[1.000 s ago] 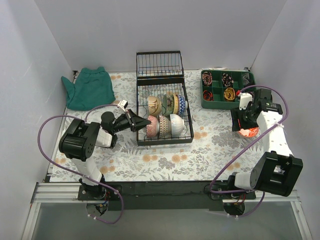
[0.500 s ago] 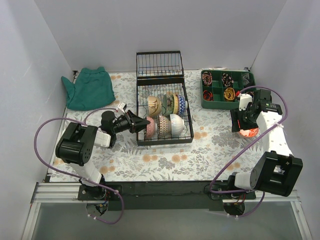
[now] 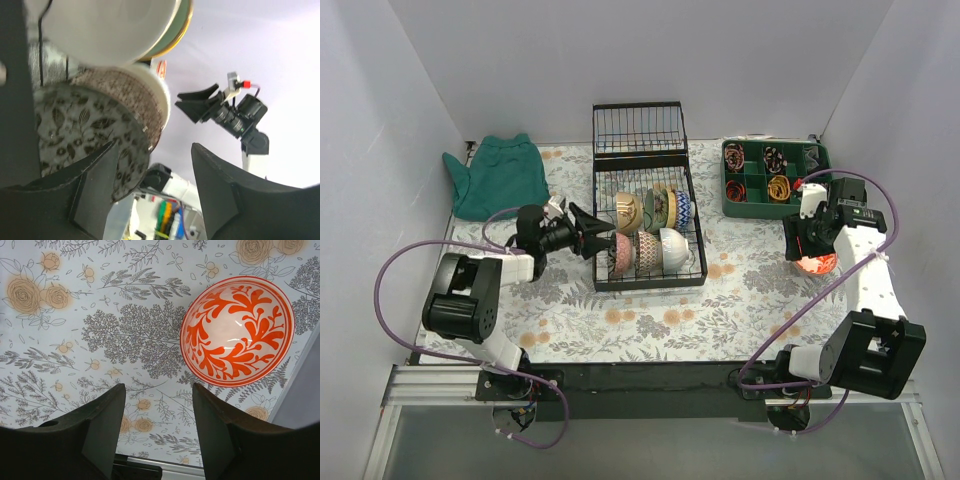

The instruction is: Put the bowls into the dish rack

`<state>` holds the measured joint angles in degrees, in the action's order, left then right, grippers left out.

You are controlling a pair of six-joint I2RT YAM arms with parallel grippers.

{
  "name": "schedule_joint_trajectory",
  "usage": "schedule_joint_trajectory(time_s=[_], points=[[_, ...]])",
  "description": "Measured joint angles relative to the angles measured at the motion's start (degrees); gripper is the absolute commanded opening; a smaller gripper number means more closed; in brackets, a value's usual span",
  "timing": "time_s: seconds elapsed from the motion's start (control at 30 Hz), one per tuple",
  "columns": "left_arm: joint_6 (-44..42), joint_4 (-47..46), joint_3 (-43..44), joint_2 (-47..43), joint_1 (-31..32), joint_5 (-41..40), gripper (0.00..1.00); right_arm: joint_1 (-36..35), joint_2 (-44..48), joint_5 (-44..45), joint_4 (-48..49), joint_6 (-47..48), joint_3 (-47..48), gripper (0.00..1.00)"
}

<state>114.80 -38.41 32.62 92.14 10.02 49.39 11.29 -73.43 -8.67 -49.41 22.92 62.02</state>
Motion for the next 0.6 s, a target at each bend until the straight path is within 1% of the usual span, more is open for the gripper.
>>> schedule_joint_trajectory(time_s=[0.2, 0.4, 0.5, 0.6], points=[[-6.64, 11.87, 7.69, -1.11, -3.74, 1.97, 0.61, 0.00, 0.74, -0.07, 1.03, 0.00, -0.07, 0.64], [-18.12, 30.42, 12.90, -4.46, -5.92, 3.54, 0.61, 0.02, 0.63, 0.17, 1.53, 0.55, -0.04, 0.64], [-28.59, 43.04, 18.56, -6.19, -7.19, 2.16, 0.61, 0.72, -0.70, -0.07, 1.60, 1.22, 0.09, 0.63], [-39.87, 53.16, 25.97, -7.50, -7.87, -1.60, 0.61, 1.51, -4.90, -1.40, 1.36, 3.37, 0.87, 0.61]])
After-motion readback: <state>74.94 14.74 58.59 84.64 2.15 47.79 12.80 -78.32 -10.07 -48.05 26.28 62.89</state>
